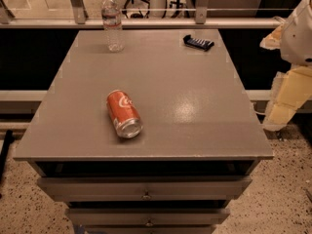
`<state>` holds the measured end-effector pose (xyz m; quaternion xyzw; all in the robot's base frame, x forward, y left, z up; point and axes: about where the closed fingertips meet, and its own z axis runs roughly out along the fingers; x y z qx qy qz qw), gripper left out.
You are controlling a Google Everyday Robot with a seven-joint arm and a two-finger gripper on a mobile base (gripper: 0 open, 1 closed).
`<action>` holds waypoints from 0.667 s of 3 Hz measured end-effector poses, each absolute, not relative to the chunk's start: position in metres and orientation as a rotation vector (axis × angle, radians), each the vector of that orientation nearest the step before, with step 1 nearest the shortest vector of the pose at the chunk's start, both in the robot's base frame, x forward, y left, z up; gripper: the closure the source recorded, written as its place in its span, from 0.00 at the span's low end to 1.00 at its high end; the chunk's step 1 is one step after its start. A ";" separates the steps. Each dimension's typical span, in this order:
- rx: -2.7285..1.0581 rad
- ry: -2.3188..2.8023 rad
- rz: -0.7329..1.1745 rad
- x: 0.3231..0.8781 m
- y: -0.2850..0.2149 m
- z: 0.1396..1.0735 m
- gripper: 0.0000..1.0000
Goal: Place coke can upright
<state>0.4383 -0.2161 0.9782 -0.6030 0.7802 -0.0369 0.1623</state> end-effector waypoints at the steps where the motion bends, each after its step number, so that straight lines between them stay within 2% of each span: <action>1: -1.720 2.226 -0.105 0.438 -0.216 0.978 0.00; 2: -1.663 2.245 -0.067 0.460 -0.180 0.981 0.00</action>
Offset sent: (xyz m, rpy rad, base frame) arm 0.0481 0.0785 -0.0003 0.1054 0.0308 -0.1063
